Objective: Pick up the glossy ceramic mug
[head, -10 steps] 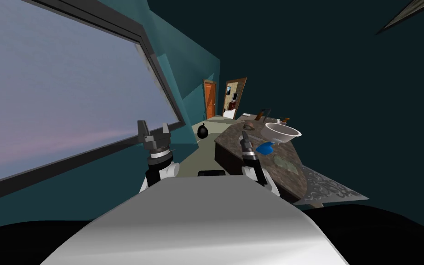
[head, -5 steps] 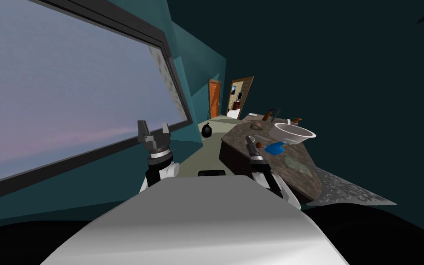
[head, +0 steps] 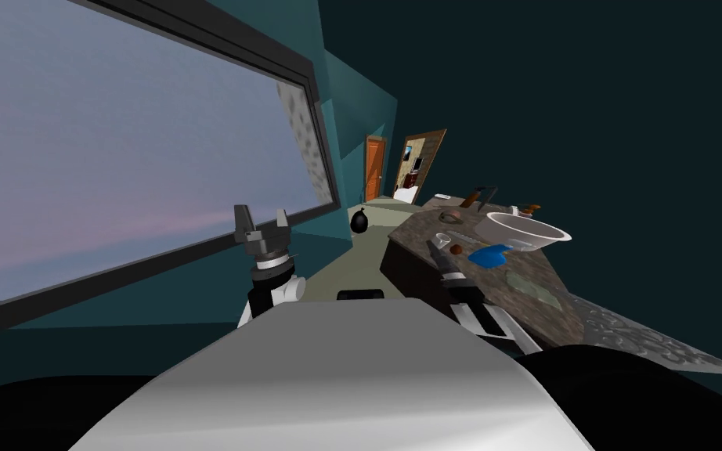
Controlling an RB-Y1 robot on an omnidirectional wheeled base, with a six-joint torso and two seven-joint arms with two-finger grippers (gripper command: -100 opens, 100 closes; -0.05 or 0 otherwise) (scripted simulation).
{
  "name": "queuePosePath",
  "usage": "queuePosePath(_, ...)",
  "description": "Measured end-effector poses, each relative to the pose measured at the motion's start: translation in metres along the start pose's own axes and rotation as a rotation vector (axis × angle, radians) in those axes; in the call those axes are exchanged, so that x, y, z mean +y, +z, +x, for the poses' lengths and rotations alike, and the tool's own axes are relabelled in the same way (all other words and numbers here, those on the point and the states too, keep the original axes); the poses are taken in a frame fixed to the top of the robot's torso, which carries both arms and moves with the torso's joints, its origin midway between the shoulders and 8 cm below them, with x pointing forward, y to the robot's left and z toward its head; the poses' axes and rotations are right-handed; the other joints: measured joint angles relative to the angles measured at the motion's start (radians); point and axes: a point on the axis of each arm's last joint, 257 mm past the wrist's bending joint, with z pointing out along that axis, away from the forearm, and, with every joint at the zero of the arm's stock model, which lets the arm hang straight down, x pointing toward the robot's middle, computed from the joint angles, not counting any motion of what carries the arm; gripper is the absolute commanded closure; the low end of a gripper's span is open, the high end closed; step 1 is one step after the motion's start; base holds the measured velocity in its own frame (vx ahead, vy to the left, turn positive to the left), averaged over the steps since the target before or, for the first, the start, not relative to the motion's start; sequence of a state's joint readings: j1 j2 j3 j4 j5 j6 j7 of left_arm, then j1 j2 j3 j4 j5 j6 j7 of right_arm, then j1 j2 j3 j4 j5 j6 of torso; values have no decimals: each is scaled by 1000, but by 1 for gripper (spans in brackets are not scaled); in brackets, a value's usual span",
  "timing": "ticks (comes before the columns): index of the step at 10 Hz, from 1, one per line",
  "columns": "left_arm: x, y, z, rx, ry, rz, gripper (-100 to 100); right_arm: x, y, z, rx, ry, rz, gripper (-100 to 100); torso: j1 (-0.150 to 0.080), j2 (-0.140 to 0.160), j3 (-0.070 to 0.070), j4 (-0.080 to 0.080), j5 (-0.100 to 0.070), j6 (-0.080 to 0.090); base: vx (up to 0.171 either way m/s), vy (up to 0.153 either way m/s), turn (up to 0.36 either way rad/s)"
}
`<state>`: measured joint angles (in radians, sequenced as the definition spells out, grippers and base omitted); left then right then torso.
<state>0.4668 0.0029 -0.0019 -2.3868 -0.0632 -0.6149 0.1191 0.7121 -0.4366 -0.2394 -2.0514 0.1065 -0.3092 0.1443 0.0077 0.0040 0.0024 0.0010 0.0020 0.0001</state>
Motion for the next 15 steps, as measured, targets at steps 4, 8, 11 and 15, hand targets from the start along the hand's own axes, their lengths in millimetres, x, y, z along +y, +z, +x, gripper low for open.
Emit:
queuePosePath(4, 0, 0, 0, 0, 0, 0, 0, -44, -15, -21, 65, -165, 82, -100, -5, -3, -1, 0, -1, 0, 1, 81, 80)
queuePosePath(8, 0, 0, 0, 0, 0, 0, 0, -83, -35, -40, 150, -351, 156, -100, -7, -4, -2, -1, -2, 0, 21, 32, 75)
queuePosePath(11, 0, 0, 0, 0, 0, 0, 0, -106, -43, -55, 223, -497, 199, -100, -11, -6, -3, -1, -2, 0, 51, -21, 85)
queuePosePath(15, 0, 0, 0, 0, 0, 0, 0, -133, -53, -69, 323, -676, 229, -100, -13, -6, -3, -1, -3, 0, 53, -54, 53)
